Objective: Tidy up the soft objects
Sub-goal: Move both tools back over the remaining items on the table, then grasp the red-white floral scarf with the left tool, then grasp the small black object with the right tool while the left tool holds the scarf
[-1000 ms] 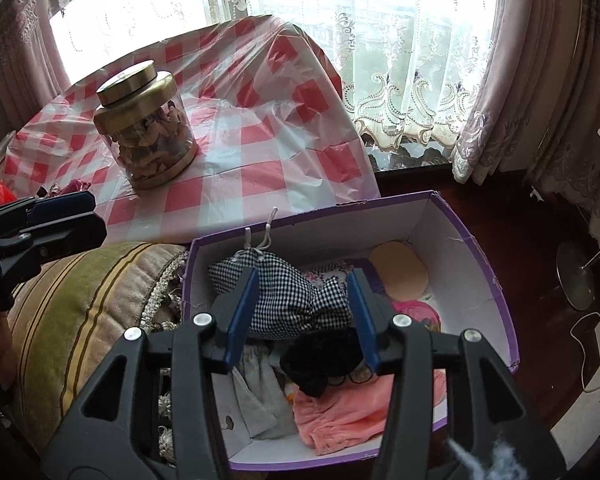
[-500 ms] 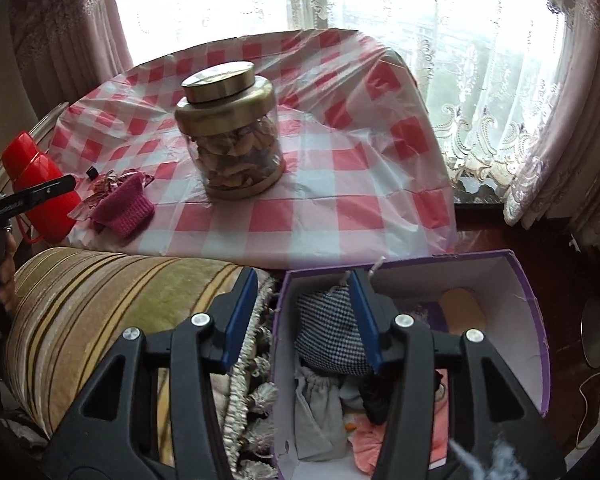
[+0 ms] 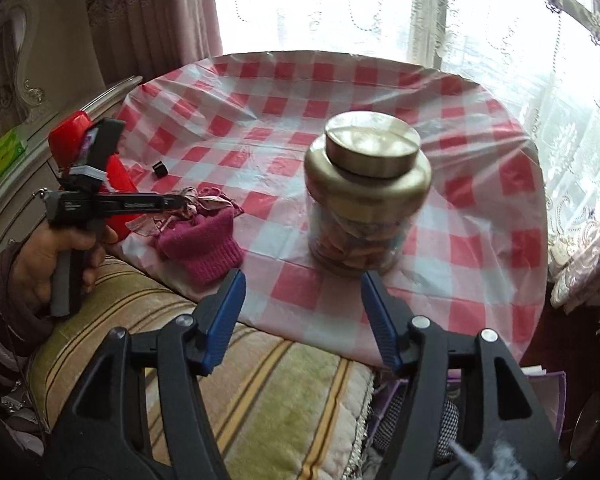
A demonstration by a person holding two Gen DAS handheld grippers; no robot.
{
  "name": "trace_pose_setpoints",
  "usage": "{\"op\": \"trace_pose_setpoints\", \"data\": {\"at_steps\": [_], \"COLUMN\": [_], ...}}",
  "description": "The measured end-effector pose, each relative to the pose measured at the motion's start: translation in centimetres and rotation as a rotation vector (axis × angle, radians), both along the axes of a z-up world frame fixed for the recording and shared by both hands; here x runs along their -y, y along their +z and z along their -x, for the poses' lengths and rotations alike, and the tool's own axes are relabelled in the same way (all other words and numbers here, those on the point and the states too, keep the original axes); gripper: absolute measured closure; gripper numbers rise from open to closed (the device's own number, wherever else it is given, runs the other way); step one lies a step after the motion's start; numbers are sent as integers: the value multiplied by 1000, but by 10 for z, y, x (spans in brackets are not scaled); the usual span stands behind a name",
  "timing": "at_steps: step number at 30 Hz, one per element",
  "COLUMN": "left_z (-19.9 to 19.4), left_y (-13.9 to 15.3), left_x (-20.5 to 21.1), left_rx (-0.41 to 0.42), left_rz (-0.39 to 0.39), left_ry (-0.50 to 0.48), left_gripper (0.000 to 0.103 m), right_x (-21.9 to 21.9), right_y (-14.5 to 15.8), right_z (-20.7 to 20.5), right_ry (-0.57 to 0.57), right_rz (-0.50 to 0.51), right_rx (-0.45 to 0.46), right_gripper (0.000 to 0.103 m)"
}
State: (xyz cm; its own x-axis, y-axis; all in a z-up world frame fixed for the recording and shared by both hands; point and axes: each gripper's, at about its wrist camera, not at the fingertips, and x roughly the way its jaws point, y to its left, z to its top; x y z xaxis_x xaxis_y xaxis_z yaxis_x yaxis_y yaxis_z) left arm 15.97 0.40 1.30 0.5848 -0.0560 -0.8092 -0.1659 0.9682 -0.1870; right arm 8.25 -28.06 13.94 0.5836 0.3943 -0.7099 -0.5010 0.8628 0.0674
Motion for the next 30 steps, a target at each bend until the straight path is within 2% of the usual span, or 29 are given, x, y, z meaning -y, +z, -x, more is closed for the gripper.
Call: {"op": "trace_pose_setpoints", "data": {"at_steps": [4, 9, 10, 11, 12, 14, 15, 20, 24, 30], "left_z": [-29, -51, -55, -58, -61, -67, -68, -58, -37, 3], "left_y": [-24, -41, -43, -44, -46, -50, -52, -43, -23, 7], "left_x": [-11, -17, -16, -15, -15, -15, -17, -22, -21, -16], "left_rx": [-68, -111, -114, -112, -108, -115, -114, -50, 22, 128], "left_rz": [1, 20, 22, 26, 21, 1, 14, 30, 19, -2], "left_ry": [33, 39, 31, 26, 22, 18, 19, 16, 10, -5], "left_gripper": [48, 49, 51, 60, 64, 69, 70, 73, 73, 73], "right_x": [-32, -64, -71, -77, -83, -94, -99, -123, -146, -199], "right_y": [7, 11, 11, 10, 8, 6, 5, 2, -4, -18], "right_z": [-17, -40, -46, -51, -57, -67, -73, -112, -142, -168], "right_ry": [55, 100, 108, 115, 118, 123, 126, 101, 94, 178], "right_rz": [12, 14, 9, 5, 7, 12, 8, -33, -36, -4], "right_rx": [15, 18, 13, 7, -1, -14, -19, -76, -114, -151], "right_gripper": [36, 33, 31, 31, 31, 31, 31, 31, 31, 30]}}
